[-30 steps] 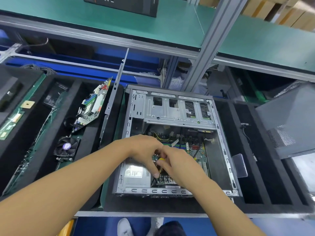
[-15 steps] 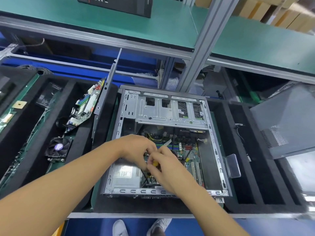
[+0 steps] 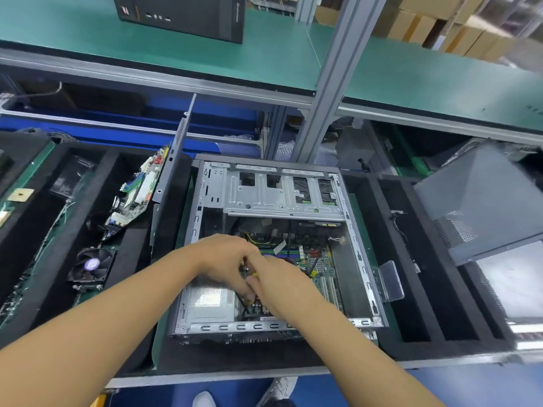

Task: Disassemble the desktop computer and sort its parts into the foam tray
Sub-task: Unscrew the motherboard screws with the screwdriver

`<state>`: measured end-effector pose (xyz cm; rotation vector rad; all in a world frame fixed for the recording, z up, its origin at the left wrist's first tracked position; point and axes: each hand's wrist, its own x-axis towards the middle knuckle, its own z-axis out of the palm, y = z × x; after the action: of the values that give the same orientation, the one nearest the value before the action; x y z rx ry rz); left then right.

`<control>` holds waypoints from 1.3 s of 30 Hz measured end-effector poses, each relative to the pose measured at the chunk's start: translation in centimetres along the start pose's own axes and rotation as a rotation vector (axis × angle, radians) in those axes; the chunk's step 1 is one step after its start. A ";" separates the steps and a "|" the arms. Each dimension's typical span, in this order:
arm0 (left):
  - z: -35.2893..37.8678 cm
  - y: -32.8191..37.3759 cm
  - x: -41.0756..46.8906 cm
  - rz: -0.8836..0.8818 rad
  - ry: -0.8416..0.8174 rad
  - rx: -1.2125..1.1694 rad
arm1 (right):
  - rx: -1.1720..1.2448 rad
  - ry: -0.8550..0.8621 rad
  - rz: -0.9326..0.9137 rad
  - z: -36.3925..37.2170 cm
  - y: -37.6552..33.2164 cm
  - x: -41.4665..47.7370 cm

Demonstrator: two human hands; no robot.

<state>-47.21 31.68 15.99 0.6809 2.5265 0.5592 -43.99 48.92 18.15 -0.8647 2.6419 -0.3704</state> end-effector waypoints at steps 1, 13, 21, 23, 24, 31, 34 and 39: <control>-0.2 0.0 0.1 -0.002 -0.014 -0.002 | 0.008 -0.022 -0.044 -0.1 0.0 -0.1; 0.4 -0.3 0.2 -0.017 -0.021 0.044 | 0.051 -0.020 0.152 -0.1 -0.2 -0.2; -0.8 -0.1 0.0 -0.032 -0.091 -0.060 | 0.091 -0.096 0.033 -1.3 0.1 -0.1; -0.6 0.0 0.1 -0.045 -0.067 -0.036 | 0.102 -0.126 0.032 -1.4 0.1 -0.2; -0.5 0.1 0.1 -0.045 -0.057 -0.017 | 0.120 -0.127 0.033 -1.4 0.0 -0.2; 0.0 -0.1 0.0 -0.036 -0.018 0.035 | 0.028 0.042 0.160 -0.7 -0.2 0.1; -0.3 -0.2 0.0 -0.018 -0.036 0.011 | 0.086 0.009 0.098 -0.5 -0.3 0.1; -0.2 -0.1 0.0 0.006 -0.016 0.031 | 0.192 -0.055 0.061 -0.8 -0.2 0.1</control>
<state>-47.32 31.55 16.14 0.7021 2.5241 0.5160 -44.22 48.81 18.91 -0.7215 2.5253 -0.5648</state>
